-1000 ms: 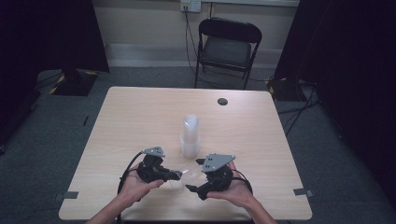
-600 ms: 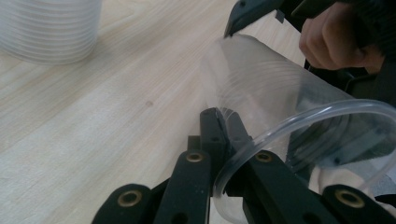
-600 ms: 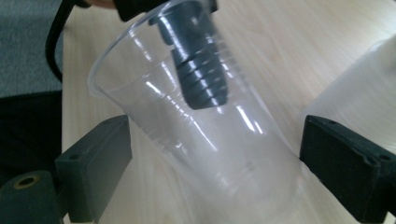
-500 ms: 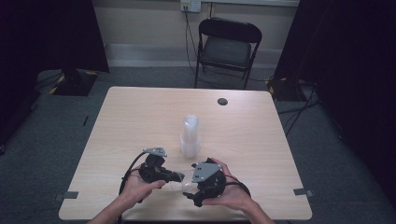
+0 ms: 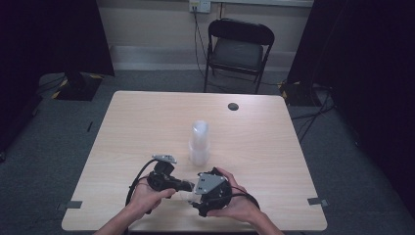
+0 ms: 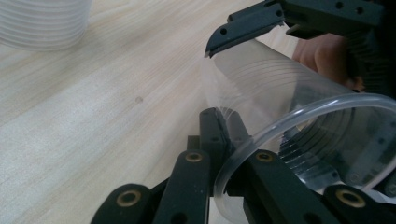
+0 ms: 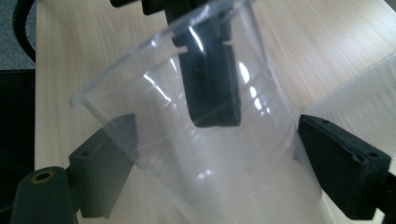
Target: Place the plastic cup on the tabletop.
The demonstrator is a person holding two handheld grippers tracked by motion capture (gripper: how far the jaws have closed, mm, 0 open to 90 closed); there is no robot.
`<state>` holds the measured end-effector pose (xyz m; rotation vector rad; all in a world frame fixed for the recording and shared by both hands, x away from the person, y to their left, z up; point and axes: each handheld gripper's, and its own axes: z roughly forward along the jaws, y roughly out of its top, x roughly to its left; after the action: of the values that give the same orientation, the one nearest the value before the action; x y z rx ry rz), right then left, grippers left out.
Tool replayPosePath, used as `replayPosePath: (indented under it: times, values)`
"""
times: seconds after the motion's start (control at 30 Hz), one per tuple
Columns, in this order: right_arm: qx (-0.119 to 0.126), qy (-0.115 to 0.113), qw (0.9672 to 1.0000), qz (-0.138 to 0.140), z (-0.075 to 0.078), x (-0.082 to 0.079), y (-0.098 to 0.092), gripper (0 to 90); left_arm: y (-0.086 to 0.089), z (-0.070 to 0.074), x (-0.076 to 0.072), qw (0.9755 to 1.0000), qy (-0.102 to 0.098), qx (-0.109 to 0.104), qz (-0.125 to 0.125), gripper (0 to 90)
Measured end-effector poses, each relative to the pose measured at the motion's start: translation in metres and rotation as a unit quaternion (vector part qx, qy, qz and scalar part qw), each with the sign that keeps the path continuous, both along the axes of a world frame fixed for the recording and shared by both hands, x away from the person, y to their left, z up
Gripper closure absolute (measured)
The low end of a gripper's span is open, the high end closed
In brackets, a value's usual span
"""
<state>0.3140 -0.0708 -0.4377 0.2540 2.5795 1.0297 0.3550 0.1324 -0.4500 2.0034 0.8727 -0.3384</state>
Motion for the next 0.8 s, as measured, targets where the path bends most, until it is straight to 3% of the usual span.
replayPosePath:
  times: [0.13, 0.4, 0.57, 0.8]
  values:
    - [0.006, -0.009, 0.9999, 0.013, 0.001, -0.005, 0.005, 17.8, -0.003, 0.000, -0.001, 0.9999, -0.006, 0.010, -0.002, 89.2]
    - [0.017, -0.006, 0.9995, 0.027, 0.003, -0.009, 0.013, 23.6, -0.010, -0.002, -0.003, 0.9993, -0.015, 0.034, -0.010, 88.2]
    - [0.019, -0.006, 0.9995, 0.027, 0.004, -0.011, 0.015, 25.6, -0.012, -0.004, -0.002, 0.9992, -0.011, 0.037, -0.010, 88.0]
    - [0.023, 0.003, 0.9995, 0.021, 0.006, -0.009, 0.014, 27.4, -0.012, -0.002, -0.003, 0.9990, -0.024, 0.038, -0.006, 88.1]
